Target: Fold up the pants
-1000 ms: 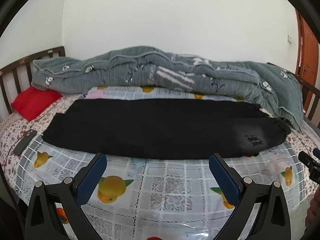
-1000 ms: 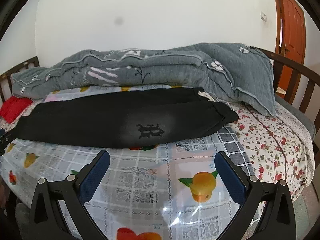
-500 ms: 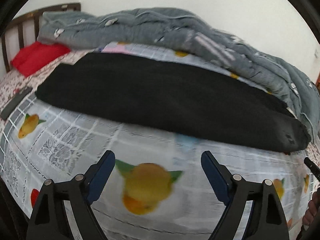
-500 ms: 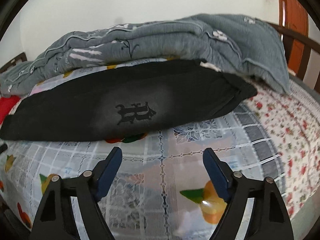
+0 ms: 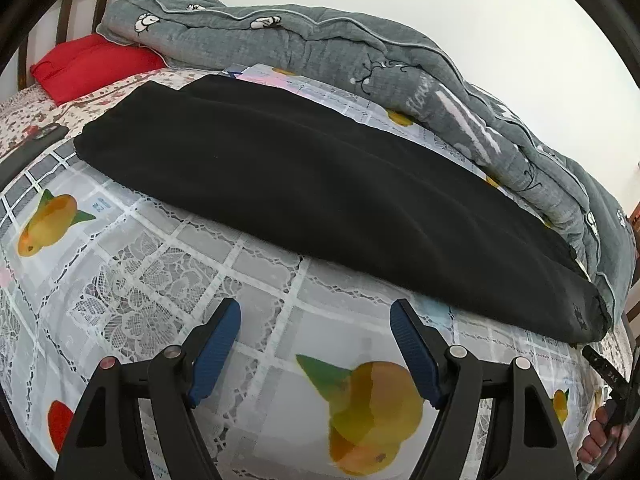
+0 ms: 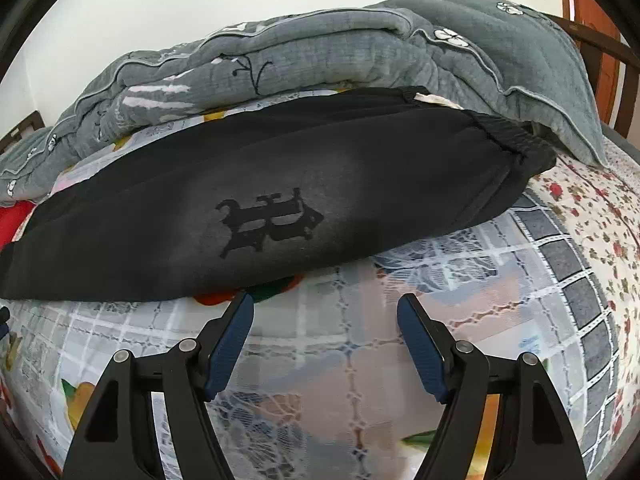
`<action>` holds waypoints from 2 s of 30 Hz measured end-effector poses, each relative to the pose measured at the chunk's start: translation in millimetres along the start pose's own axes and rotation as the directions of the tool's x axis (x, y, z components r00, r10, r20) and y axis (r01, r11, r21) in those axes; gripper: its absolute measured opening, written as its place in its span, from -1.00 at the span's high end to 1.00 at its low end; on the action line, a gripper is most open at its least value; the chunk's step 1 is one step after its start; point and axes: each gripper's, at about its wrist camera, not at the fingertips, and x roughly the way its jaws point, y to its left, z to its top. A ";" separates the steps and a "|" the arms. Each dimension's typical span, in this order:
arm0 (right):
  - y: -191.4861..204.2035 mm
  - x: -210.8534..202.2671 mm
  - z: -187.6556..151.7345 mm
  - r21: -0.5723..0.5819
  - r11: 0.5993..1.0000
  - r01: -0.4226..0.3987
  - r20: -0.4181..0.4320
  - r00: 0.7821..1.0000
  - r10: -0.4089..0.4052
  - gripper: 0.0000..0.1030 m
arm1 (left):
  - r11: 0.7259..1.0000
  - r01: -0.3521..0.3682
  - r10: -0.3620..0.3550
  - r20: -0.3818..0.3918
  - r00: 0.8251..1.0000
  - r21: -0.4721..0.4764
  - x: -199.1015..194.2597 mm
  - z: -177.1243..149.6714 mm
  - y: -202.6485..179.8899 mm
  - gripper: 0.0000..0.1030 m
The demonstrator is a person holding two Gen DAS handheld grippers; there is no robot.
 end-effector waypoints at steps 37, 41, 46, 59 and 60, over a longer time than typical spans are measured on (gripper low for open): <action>19.0 12.0 56.7 -0.004 1.000 -0.027 0.120 0.992 0.027 0.81 | 0.993 -0.010 0.020 0.083 0.996 -0.118 21.5 94.1 24.7 0.87; 26.7 7.6 78.0 -0.021 0.999 -0.030 0.143 0.989 0.032 0.82 | 0.995 0.000 0.012 0.115 0.993 -0.097 16.8 123.5 14.6 0.87; 32.2 16.6 101.0 -0.022 0.999 -0.037 0.155 0.987 0.040 0.82 | 0.997 -0.017 0.028 0.137 0.990 -0.081 26.5 153.1 0.4 0.87; 56.6 87.0 159.3 -0.052 0.999 0.001 0.162 0.987 0.008 0.84 | 0.986 -0.153 0.141 0.169 0.976 0.061 101.3 199.5 -37.6 0.87; 59.2 94.9 162.2 -0.054 0.999 0.007 0.157 0.988 0.001 0.84 | 0.983 -0.167 0.152 0.173 0.973 0.075 108.3 201.5 -41.4 0.87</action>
